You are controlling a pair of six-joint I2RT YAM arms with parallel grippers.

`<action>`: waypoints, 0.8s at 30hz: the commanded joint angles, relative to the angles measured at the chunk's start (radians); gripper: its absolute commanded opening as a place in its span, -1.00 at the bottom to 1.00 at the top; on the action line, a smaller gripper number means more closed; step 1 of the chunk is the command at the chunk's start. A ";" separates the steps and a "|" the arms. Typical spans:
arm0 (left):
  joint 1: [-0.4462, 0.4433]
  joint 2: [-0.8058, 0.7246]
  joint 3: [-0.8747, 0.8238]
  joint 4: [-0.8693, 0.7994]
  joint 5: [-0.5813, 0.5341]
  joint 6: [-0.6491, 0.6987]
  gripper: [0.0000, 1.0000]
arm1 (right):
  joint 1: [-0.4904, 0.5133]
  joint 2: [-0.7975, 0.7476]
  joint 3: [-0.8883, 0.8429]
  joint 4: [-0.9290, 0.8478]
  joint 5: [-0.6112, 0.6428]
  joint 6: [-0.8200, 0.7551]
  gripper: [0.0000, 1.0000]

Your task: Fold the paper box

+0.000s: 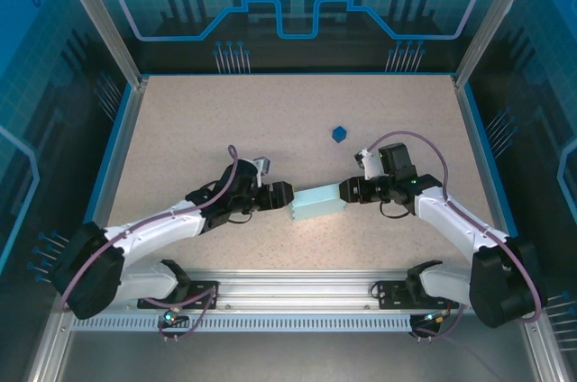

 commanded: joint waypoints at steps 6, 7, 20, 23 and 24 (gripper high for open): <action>-0.048 0.023 -0.008 -0.026 0.009 -0.047 0.53 | -0.001 0.019 -0.010 -0.038 0.000 -0.020 -0.10; -0.051 0.036 -0.006 -0.020 0.013 -0.052 0.49 | -0.002 0.022 -0.010 -0.037 -0.002 -0.020 -0.10; -0.053 0.187 0.086 0.091 0.078 -0.026 -0.12 | -0.003 0.064 -0.007 0.043 -0.150 -0.075 -0.13; -0.039 0.199 0.122 0.099 0.082 -0.002 -0.17 | -0.003 0.082 0.012 0.091 -0.184 -0.068 -0.18; -0.027 0.203 0.140 0.097 0.083 0.006 -0.18 | -0.004 0.082 0.021 0.111 -0.189 -0.061 -0.19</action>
